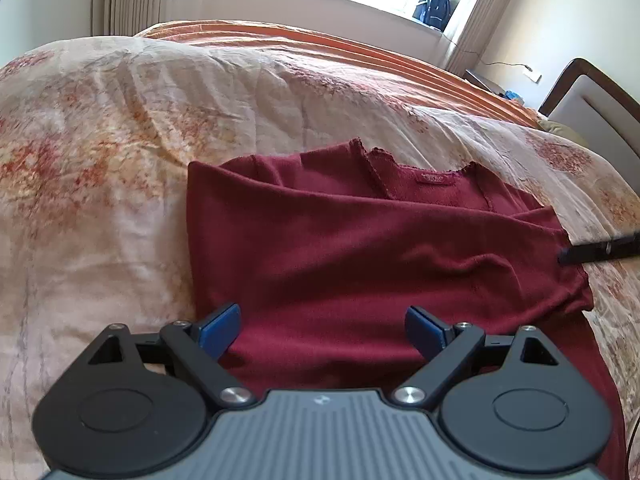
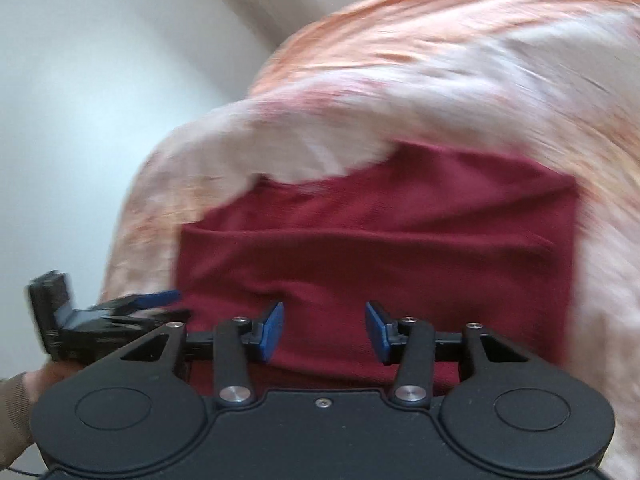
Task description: Fold small clothes
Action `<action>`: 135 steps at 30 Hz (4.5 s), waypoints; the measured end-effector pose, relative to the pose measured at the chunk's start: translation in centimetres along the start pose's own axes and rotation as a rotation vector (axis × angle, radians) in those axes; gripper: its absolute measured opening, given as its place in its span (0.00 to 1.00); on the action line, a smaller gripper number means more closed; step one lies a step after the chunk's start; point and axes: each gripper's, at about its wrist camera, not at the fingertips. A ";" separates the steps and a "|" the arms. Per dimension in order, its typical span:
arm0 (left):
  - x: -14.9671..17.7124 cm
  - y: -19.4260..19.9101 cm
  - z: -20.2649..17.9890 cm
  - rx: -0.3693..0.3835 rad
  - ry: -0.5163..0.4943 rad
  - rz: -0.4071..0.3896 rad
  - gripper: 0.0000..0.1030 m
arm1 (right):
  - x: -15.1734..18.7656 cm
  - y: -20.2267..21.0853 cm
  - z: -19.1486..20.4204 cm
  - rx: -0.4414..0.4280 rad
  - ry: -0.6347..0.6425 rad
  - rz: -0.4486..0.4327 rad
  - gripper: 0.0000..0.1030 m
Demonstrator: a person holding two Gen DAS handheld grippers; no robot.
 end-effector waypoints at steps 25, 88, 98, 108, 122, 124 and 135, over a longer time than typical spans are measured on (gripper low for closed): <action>4.9 0.1 1.2 0.015 0.074 0.002 0.94 | -15.7 -22.2 19.7 0.027 0.541 0.253 0.01; 28.6 9.6 -1.0 0.230 0.363 0.305 0.83 | 35.1 10.1 -3.9 -0.025 -0.527 0.043 0.68; 28.1 9.3 -2.2 0.100 0.257 0.358 0.31 | 37.8 10.0 -3.9 -0.037 -0.610 0.030 0.08; 29.9 13.5 0.0 0.122 0.284 0.303 0.05 | 38.2 13.4 -3.3 -0.092 -0.557 0.090 0.06; 26.7 14.6 3.1 0.237 0.351 0.262 0.06 | 35.0 15.5 -1.6 -0.115 -0.559 0.013 0.08; 24.9 14.7 4.5 0.271 0.397 0.226 0.07 | 33.1 16.1 -1.8 -0.142 -0.584 -0.036 0.08; 14.6 7.4 7.1 0.162 0.548 0.156 0.07 | 22.5 8.0 -6.1 -0.112 -0.661 -0.068 0.13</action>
Point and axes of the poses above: each gripper's, at about its wrist camera, not at the fingertips, and y roughly against the way its jaws point, z to its left, x to its underside, and after that the axes turned 14 degrees about z, right-handed
